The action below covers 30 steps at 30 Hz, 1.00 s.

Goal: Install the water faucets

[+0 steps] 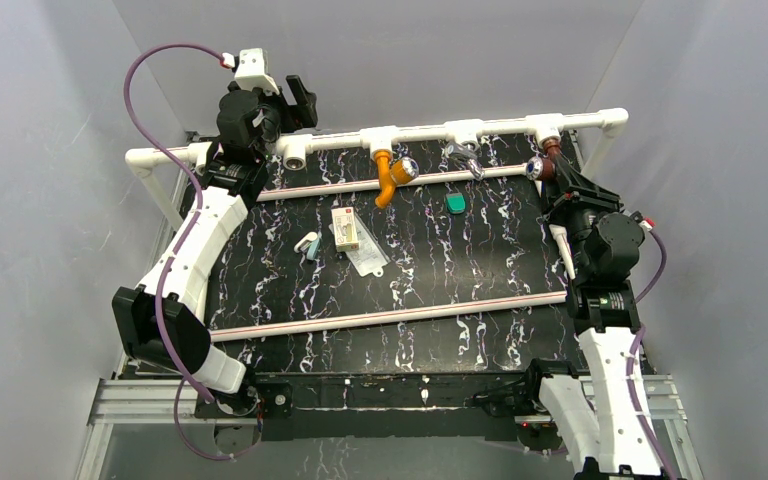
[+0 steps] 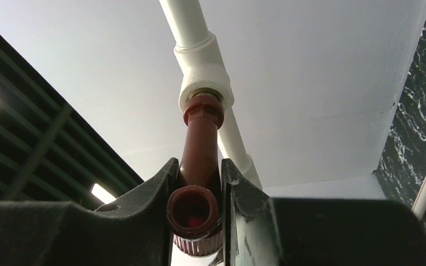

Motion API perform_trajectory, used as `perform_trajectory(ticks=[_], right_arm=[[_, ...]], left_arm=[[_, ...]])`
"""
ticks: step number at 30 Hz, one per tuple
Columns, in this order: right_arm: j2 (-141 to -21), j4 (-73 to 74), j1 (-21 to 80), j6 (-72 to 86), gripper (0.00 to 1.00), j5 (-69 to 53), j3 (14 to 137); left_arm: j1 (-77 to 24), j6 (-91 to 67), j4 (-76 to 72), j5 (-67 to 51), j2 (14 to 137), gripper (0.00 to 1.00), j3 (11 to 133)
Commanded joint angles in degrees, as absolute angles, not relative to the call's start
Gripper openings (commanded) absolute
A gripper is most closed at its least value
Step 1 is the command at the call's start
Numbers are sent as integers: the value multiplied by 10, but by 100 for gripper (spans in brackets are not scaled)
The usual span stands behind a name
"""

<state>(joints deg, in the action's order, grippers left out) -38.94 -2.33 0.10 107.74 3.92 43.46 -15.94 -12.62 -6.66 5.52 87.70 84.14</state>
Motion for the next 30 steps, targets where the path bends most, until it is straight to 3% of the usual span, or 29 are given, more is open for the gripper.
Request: perform_trajectory(ticks=[1, 4, 7, 11, 15, 20, 30], right_arm=[[-395, -45, 0, 1171, 1, 45, 487], [-390, -29, -1, 1172, 1, 49, 492], [-381, -18, 0, 1161, 15, 62, 495], [-376, -2, -1, 1139, 41, 69, 506], [-371, 22, -1, 1126, 55, 73, 508], [-364, 29, -1, 1117, 64, 75, 504], [-369, 51, 0, 1063, 73, 4, 508]], left_arm=[[-157, -124, 96, 55, 959, 79, 778], [-157, -124, 96, 57, 957, 79, 778], [-157, -124, 96, 57, 957, 79, 778], [-157, -124, 96, 55, 958, 79, 778], [-157, -124, 97, 56, 959, 79, 779], [-157, -124, 97, 56, 958, 79, 778], [-157, -123, 97, 56, 960, 79, 779]])
